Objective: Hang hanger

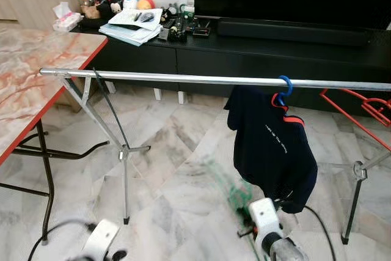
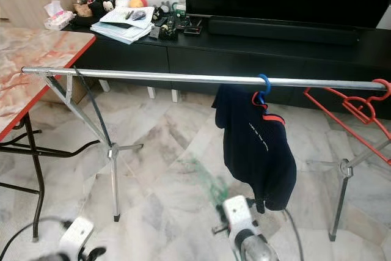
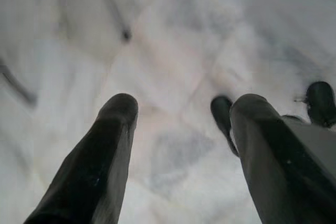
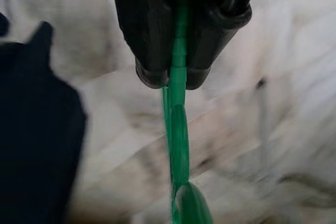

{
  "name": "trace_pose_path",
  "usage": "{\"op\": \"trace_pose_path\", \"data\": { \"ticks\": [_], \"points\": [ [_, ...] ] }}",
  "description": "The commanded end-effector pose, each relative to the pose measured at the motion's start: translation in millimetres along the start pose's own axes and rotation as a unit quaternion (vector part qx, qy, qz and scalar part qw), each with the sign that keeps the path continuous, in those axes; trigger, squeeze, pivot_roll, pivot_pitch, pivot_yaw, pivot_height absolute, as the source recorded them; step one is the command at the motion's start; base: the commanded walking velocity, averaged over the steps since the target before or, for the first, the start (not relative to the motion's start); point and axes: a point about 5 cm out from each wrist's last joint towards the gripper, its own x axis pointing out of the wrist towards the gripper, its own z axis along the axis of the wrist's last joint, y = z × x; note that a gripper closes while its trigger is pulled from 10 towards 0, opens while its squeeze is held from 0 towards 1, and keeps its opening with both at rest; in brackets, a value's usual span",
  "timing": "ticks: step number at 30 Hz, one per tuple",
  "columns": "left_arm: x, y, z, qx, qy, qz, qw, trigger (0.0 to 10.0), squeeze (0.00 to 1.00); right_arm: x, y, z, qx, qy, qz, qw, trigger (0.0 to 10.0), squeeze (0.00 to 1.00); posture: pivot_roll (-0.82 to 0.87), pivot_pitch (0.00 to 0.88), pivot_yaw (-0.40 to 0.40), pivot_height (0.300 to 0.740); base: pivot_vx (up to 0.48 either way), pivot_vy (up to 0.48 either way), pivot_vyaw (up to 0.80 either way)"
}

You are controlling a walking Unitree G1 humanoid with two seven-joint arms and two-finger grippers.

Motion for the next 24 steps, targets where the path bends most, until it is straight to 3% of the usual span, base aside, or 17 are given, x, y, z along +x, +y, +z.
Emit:
{"op": "trace_pose_path", "data": {
  "ticks": [1,2,3,9,11,16,21,24],
  "points": [
    [-5.4,0.5,-26.8,-0.046,0.045,0.031,0.997,10.0,0.00,-4.0,0.4,-4.4,0.042,-0.013,-0.029,0.999,0.0,0.00,0.06,0.111,0.017,0.740,0.000,0.000,0.00],
    [-7.1,-1.2,-35.3,-0.062,0.059,0.043,0.995,10.0,0.00,-4.8,1.4,-4.5,0.059,-0.020,-0.038,0.997,1.5,0.00,0.05,0.112,0.017,0.740,0.000,0.000,0.00],
    [-9.7,-5.5,-47.0,-0.075,0.076,0.056,0.993,10.0,0.00,-6.8,3.6,-5.2,0.075,-0.032,-0.049,0.995,10.0,0.00,0.04,0.106,0.014,0.740,0.000,0.000,0.00],
    [-12.1,-4.7,-52.0,-0.145,0.056,0.107,0.982,10.0,0.00,-11.0,8.6,-3.6,0.085,-0.059,-0.056,0.993,10.0,0.00,0.03,0.098,0.004,0.740,0.000,0.000,0.00],
    [-9.2,-8.9,-47.0,-0.155,0.044,0.095,0.982,10.0,0.00,-11.7,5.4,-0.6,0.099,-0.070,-0.068,0.990,10.0,0.00,0.03,0.091,-0.014,0.740,0.000,0.000,0.00],
    [-7.4,-13.6,-45.5,-0.133,0.045,0.091,0.986,10.0,0.00,-12.8,7.0,4.3,0.091,-0.082,-0.060,0.991,10.0,0.00,0.01,0.082,-0.020,0.740,0.000,0.000,0.00],
    [-8.3,-15.8,-49.2,-0.143,0.049,0.094,0.984,10.0,0.00,-12.3,5.8,8.5,0.089,-0.090,-0.079,0.989,10.0,0.00,0.00,0.074,-0.012,0.740,0.000,0.000,0.00],
    [-9.6,-16.7,-53.0,-0.140,0.056,0.090,0.984,10.0,0.00,-13.1,3.3,10.5,0.088,-0.094,-0.103,0.986,10.0,0.00,0.00,0.065,-0.002,0.740,0.000,0.452,0.00]
  ]
}}
